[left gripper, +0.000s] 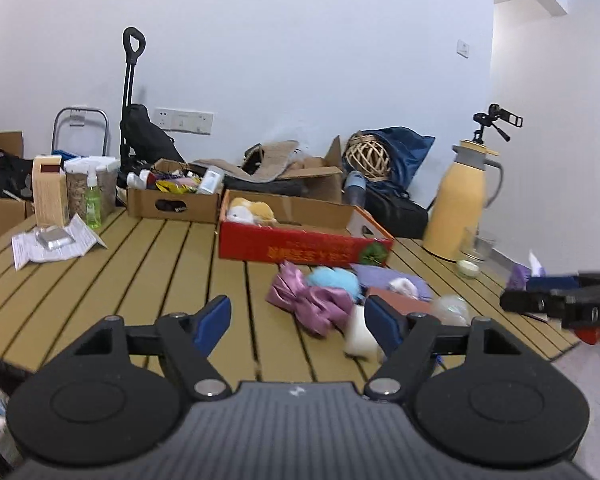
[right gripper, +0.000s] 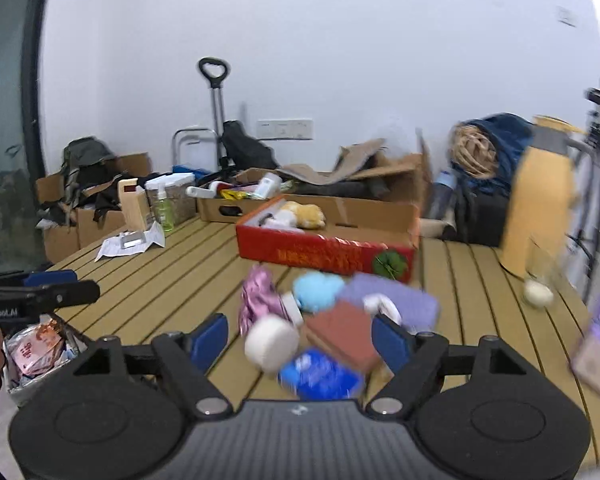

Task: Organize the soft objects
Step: 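Grasp the blue handkerchief pack with both grippers, then carry the blue handkerchief pack into the cardboard box and release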

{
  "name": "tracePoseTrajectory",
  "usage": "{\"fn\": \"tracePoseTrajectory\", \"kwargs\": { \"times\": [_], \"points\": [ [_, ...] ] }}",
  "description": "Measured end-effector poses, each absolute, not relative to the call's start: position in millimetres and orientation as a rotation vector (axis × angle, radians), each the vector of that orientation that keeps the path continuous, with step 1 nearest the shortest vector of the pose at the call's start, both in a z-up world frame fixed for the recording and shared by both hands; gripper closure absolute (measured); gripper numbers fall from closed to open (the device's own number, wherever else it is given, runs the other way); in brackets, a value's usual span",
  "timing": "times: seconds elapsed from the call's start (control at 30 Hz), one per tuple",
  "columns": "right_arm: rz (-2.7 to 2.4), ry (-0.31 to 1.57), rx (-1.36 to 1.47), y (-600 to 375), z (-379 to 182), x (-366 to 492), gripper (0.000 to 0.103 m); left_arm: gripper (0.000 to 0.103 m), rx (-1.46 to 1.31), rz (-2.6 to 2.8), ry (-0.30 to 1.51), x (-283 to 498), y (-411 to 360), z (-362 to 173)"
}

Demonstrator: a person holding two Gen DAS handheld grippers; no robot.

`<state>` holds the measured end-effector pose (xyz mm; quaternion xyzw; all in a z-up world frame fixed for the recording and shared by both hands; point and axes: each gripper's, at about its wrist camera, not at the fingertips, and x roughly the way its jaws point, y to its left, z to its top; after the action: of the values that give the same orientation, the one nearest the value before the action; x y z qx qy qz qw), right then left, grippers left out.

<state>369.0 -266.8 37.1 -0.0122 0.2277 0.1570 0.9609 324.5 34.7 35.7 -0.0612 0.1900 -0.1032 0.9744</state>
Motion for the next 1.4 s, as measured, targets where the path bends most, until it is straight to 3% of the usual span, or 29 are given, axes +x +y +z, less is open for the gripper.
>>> {"fn": "tracePoseTrajectory", "kwargs": {
  "times": [0.27,0.6,0.73,0.8,0.93,1.13,1.4],
  "points": [
    [0.25,0.335,-0.015,-264.6,-4.3,283.3,0.018,0.023,-0.04,-0.203,0.338,264.9,6.8,20.5],
    [0.235,0.398,0.073,-269.6,-35.7,302.5,0.02,0.027,-0.024,-0.239,0.422,293.1,-12.4,-4.1],
    [0.227,0.435,0.136,-275.8,-47.8,332.8,0.031,0.032,-0.023,-0.28,0.471,323.6,-27.3,-19.1],
    [0.233,0.465,0.181,-280.1,-55.2,353.6,0.041,0.046,-0.037,-0.292,0.519,346.6,-35.7,-26.9],
    [0.229,0.517,0.284,-288.5,-71.4,397.0,0.057,0.057,-0.076,-0.366,0.6,393.5,-55.3,-46.3],
    [0.238,0.581,0.392,-292.8,-90.4,449.8,0.065,0.059,-0.163,-0.417,0.656,454.5,-74.1,-68.6],
    [0.253,0.628,0.51,-309.4,-106.4,474.9,0.073,0.072,-0.302,-0.492,0.732,485.2,-76.0,-77.3]
  ]
}}
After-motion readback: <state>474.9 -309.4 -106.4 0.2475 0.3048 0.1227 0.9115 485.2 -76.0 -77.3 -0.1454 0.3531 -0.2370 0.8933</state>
